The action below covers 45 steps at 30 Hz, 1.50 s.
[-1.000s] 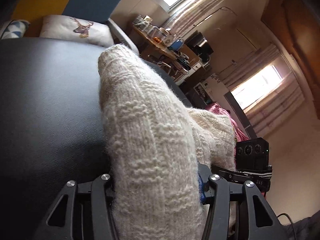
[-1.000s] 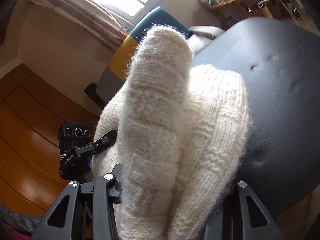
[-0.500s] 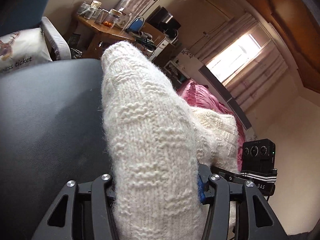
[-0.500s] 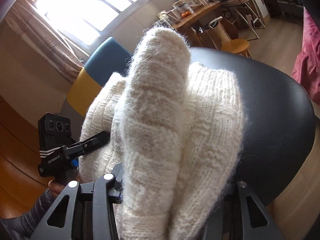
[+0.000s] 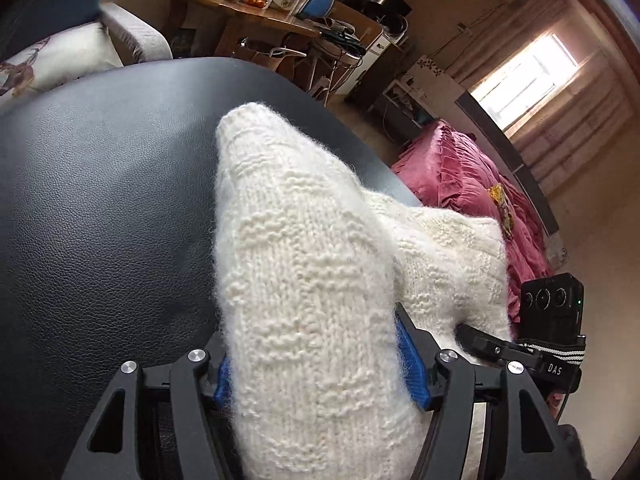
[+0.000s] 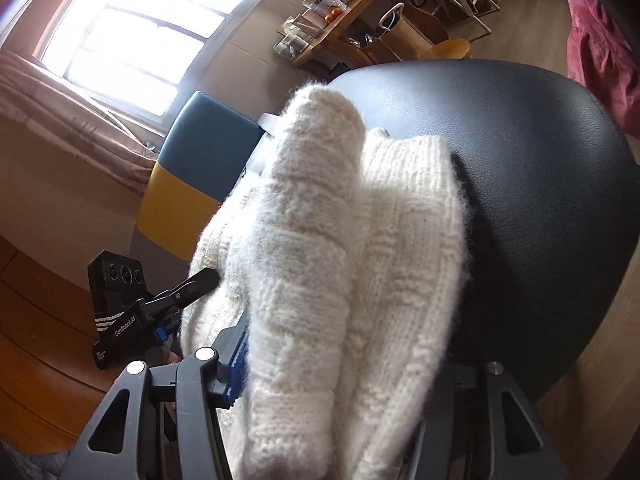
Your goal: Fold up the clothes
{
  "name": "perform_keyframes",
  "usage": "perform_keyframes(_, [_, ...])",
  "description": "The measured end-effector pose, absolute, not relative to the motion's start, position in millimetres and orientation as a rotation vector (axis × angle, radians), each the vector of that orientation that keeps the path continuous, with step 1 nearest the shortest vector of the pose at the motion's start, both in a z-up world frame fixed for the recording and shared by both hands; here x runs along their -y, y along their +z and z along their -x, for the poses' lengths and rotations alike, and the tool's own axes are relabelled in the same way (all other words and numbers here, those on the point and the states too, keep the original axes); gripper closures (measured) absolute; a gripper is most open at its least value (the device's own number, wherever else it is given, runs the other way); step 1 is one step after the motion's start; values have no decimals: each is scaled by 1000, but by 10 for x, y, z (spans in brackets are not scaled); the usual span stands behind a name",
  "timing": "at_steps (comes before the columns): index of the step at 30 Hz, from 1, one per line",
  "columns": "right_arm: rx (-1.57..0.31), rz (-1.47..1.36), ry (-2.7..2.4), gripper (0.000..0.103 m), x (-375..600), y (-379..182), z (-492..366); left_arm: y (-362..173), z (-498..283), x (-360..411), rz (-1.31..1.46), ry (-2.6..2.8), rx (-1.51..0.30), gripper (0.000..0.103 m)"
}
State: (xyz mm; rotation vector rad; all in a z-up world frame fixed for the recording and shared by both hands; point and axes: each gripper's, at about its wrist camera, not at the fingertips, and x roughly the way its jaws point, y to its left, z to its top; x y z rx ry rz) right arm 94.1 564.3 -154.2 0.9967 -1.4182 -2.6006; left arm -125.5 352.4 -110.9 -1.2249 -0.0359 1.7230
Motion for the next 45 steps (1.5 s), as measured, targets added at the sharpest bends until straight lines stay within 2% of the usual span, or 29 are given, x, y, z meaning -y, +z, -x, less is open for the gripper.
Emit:
perform_keyframes(3, [1352,-989,-2706,48,-5597,-1249,-1161,-948,1236,-3410,1181,1789,46,35])
perform_keyframes(5, [1214,-996,-2839,48,-5518,-962,-1331,-822,1215,-3300,1129,1837,54,35])
perform_keyframes(6, [1141,-996,-2893,48,-5483,-838,-1370,-755,1183,-3244,1091,1850,59,32])
perform_keyframes(7, [1067,-993,-2946,48,-5447,-711,-1396,-688,1151,-3188,1052,1863,64,25])
perform_keyframes(8, [998,-977,-2991,48,-5396,-561,-1334,-621,1119,-3131,1014,1875,69,21])
perform_keyframes(10, [858,-933,-3004,48,-5217,-323,-1245,-523,1051,-3096,964,1869,63,18])
perform_keyframes(16, [627,-1175,-2869,51,-4876,-573,-851,-544,777,-3217,958,1792,-10,18])
perform_keyframes(17, [596,-1208,-2847,54,-4826,-625,-797,-581,730,-3261,969,1780,-24,18])
perform_keyframes(19, [641,-1195,-2864,63,-4843,-894,-878,-695,624,-3359,996,1769,-81,18])
perform_keyframes(22, [715,-1167,-2884,68,-4871,-1164,-984,-927,537,-3402,1021,1790,-198,19])
perform_keyframes(27, [714,-1151,-2912,68,-4832,-1191,-1014,-1057,386,-3447,957,1856,-272,17])
perform_keyframes(30, [776,-1127,-2932,69,-4797,-1172,-1057,-1070,354,-3458,941,1881,-280,14])
perform_keyframes(35, [893,-1176,-2961,67,-4730,-950,-1064,-892,287,-3386,926,1985,-302,12])
perform_keyframes(37, [906,-1154,-3000,66,-4680,-783,-1079,-752,231,-3308,897,2037,-298,8])
perform_keyframes(40, [891,-1066,-3091,58,-4569,-496,-1114,-511,126,-3139,844,2110,-284,2])
perform_keyframes(45, [814,-1091,-3273,58,-4310,-208,-1022,-192,-127,-2901,748,2259,-371,0])
